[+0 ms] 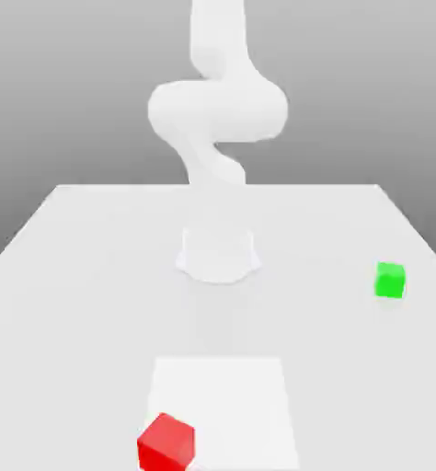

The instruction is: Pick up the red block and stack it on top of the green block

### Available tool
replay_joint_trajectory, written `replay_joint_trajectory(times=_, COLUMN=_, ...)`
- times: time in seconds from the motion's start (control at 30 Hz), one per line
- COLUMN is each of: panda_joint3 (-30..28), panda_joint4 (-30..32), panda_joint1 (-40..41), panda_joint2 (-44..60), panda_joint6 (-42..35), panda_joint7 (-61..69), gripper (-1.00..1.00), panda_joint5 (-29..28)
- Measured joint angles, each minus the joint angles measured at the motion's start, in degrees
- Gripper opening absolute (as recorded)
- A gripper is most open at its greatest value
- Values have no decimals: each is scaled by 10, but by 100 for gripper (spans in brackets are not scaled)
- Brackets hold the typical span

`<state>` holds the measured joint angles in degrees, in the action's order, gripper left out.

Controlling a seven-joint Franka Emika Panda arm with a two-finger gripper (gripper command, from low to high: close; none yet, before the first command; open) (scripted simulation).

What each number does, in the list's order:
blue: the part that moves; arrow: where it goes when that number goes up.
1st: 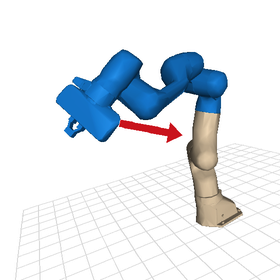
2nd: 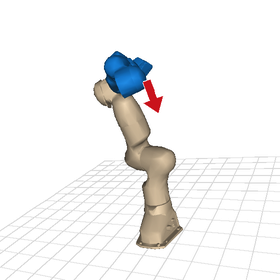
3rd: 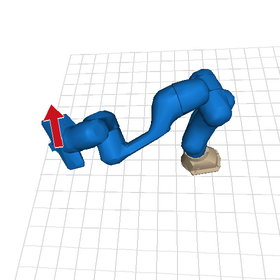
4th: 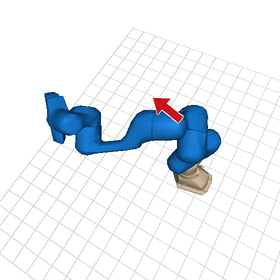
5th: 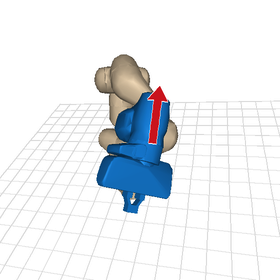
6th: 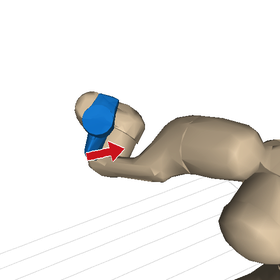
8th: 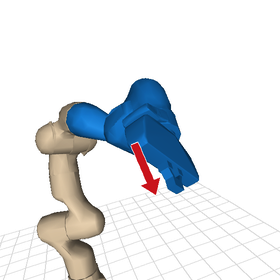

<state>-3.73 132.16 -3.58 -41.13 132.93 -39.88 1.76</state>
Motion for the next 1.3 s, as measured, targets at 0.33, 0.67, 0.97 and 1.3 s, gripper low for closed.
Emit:
replay_joint_trajectory(times=0.33, panda_joint3=-124, panda_joint4=15, panda_joint1=-110, panda_joint2=192, panda_joint6=45, panda_joint7=260, gripper=0, panda_joint5=99)
replay_joint_trajectory(times=0.67, panda_joint3=-174, panda_joint4=30, panda_joint1=-150, panda_joint2=381, panda_joint6=90, panda_joint7=511, gripper=0, panda_joint5=189)
replay_joint_trajectory(times=0.97, panda_joint3=-176, panda_joint4=50, panda_joint1=-136, panda_joint2=517, panda_joint6=153, panda_joint7=666, gripper=0, panda_joint5=168)
replay_joint_trajectory(times=1.3, panda_joint3=-129, panda_joint4=44, panda_joint1=-87, panda_joint2=658, panda_joint6=264, panda_joint7=757, gripper=-100, panda_joint5=179)
